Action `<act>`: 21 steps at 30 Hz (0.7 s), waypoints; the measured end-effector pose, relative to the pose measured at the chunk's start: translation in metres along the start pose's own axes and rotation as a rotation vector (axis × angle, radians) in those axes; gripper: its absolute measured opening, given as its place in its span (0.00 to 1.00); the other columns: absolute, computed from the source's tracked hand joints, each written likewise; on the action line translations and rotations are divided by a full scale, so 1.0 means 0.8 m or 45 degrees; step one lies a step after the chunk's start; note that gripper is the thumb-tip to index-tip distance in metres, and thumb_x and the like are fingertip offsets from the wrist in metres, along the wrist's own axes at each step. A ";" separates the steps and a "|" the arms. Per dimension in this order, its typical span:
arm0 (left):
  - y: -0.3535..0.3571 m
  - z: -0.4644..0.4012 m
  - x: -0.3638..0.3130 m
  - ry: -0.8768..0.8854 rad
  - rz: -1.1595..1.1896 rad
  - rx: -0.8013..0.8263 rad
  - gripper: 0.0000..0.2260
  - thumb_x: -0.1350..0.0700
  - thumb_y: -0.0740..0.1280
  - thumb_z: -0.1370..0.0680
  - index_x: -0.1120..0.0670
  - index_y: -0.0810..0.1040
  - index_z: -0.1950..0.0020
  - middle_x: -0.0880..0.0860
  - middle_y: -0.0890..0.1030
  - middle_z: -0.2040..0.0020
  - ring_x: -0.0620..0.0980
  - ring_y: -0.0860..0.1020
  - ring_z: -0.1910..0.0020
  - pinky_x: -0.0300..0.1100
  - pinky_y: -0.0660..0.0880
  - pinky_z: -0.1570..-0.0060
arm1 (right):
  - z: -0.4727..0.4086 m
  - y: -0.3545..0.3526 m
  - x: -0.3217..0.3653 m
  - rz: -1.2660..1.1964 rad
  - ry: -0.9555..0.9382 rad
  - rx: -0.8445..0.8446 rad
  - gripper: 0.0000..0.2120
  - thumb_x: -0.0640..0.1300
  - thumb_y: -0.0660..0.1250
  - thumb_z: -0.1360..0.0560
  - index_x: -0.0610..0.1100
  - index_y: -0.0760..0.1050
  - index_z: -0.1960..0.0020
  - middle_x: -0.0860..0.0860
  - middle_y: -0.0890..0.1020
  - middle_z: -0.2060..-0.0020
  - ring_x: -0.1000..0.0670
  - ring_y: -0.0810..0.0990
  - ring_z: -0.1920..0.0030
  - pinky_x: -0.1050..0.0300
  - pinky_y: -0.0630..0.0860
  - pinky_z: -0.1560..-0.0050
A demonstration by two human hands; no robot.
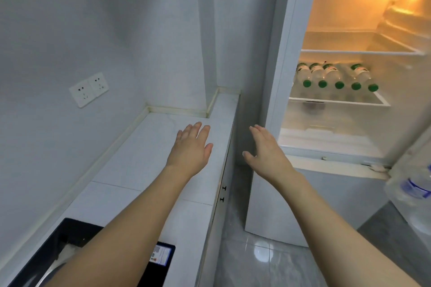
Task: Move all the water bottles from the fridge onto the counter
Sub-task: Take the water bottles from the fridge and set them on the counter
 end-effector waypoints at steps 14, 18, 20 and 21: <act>0.040 -0.142 -0.153 0.121 -0.018 -0.003 0.23 0.49 0.54 0.17 0.55 0.58 0.23 0.57 0.59 0.23 0.58 0.58 0.25 0.54 0.55 0.27 | -0.075 -0.081 -0.182 -0.061 0.125 -0.059 0.32 0.47 0.64 0.22 0.45 0.54 0.22 0.49 0.55 0.22 0.48 0.52 0.22 0.53 0.53 0.25; 0.053 -0.191 -0.208 0.156 -0.009 -0.019 0.23 0.48 0.55 0.17 0.55 0.59 0.23 0.57 0.61 0.24 0.58 0.59 0.26 0.56 0.57 0.27 | -0.101 -0.120 -0.239 -0.037 0.135 -0.088 0.32 0.46 0.63 0.21 0.43 0.54 0.22 0.48 0.55 0.22 0.49 0.51 0.22 0.53 0.51 0.24; 0.058 -0.209 -0.227 0.169 0.006 -0.022 0.23 0.49 0.56 0.18 0.55 0.61 0.24 0.57 0.62 0.24 0.57 0.60 0.26 0.56 0.57 0.28 | -0.111 -0.132 -0.259 -0.026 0.141 -0.106 0.32 0.46 0.64 0.21 0.43 0.54 0.22 0.48 0.56 0.22 0.48 0.51 0.22 0.53 0.52 0.24; 0.062 -0.221 -0.241 0.180 0.007 -0.017 0.23 0.49 0.56 0.18 0.55 0.61 0.24 0.56 0.62 0.25 0.57 0.60 0.26 0.56 0.57 0.28 | -0.116 -0.140 -0.273 -0.026 0.149 -0.120 0.32 0.46 0.64 0.21 0.42 0.55 0.22 0.48 0.56 0.22 0.48 0.52 0.22 0.53 0.52 0.24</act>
Point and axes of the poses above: each hand's wrist, its own z-axis away from the middle knuckle, its own y-axis out of the palm, x = y × z, the point moved 9 cm from there along -z, towards the middle knuckle
